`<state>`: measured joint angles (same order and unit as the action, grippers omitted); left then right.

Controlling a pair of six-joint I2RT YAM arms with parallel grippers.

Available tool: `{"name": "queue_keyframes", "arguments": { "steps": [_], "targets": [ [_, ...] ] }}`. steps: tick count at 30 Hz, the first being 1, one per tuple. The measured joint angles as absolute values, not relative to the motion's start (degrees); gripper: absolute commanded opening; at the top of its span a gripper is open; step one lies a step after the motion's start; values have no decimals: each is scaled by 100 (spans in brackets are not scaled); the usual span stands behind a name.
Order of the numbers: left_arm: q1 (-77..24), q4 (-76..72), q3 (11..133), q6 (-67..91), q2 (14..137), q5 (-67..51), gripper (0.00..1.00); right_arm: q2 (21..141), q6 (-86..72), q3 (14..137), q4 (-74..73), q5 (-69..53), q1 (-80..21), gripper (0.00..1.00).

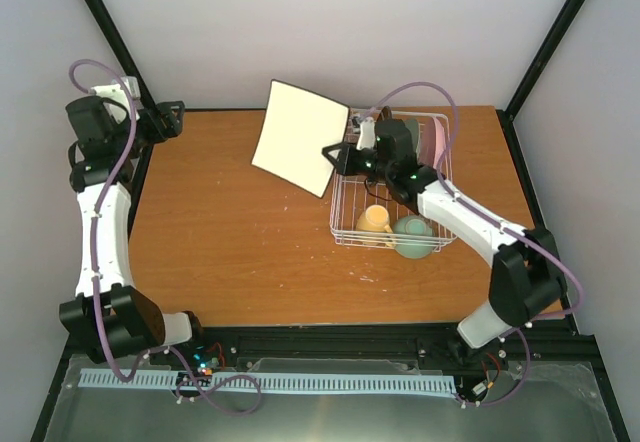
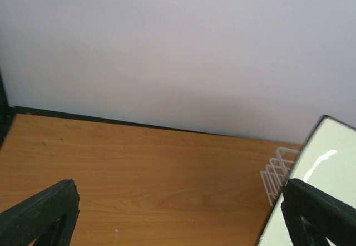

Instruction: Load the mixed dishes into the dish rack

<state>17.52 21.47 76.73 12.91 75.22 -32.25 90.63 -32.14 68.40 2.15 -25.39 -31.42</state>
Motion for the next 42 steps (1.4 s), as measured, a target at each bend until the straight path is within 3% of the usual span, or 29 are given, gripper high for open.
{"name": "queue_keyframes", "arguments": {
  "steps": [6, 14, 21, 42],
  "targets": [
    [1752, 2110, 7607, 1256, 7496, -2661, 100, 8442, -2735, 6925, -628, -1232, -3138, 3],
    [1752, 2425, 7634, 1055, 7828, -2386, 100, 8412, -2633, 8197, -2867, -139, -2751, 3],
    [1752, 2541, 7634, 937, 7867, -2202, 100, 8372, -2641, 8794, -3959, 891, -2427, 3],
    [1752, 2762, 7647, 633, 8281, -2224, 100, 10449, -1719, 12704, -7140, 784, -2440, 3]
  ]
}}
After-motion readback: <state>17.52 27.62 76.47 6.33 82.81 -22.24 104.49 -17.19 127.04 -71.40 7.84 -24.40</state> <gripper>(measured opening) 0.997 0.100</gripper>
